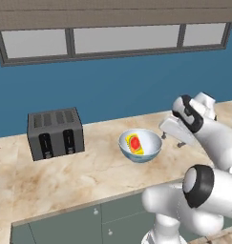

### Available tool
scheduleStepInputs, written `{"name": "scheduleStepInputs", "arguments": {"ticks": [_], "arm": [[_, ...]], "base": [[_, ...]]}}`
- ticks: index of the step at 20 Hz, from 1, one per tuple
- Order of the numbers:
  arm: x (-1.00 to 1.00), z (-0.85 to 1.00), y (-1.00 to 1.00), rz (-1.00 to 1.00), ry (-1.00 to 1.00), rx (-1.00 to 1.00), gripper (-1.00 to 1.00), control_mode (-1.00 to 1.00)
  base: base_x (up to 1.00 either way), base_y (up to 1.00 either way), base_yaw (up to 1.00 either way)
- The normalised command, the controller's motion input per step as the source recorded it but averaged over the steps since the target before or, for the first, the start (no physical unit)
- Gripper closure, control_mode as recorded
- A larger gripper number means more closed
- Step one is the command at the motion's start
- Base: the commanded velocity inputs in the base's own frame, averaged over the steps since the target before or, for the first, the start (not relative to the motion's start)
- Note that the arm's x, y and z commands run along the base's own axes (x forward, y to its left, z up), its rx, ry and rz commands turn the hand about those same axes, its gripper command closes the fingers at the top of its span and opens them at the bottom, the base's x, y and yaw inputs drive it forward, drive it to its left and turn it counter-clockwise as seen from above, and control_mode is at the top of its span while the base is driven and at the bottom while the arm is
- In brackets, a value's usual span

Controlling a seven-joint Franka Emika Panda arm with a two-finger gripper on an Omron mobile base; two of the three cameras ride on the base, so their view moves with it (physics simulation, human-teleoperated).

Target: Place the cup inside the bowl on the dining table and move the bowl to any counter.

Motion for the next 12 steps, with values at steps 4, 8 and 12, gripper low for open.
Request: {"name": "scheduleStepInputs", "arguments": {"ticks": [4, 8, 12], "arm": [[-0.68, 0.61, 0.00, 0.00, -0.05, -0.06, -1.00, -1.00], [-0.54, 0.58, 0.00, 0.00, -0.01, -0.09, -1.00, -1.00], [-0.39, 0.57, 0.00, 0.03, 0.00, -0.12, -1.00, -1.00]], "base": [[0.00, 0.00, 0.00], [0.00, 0.00, 0.00], [0.00, 0.00, 0.00]]}}
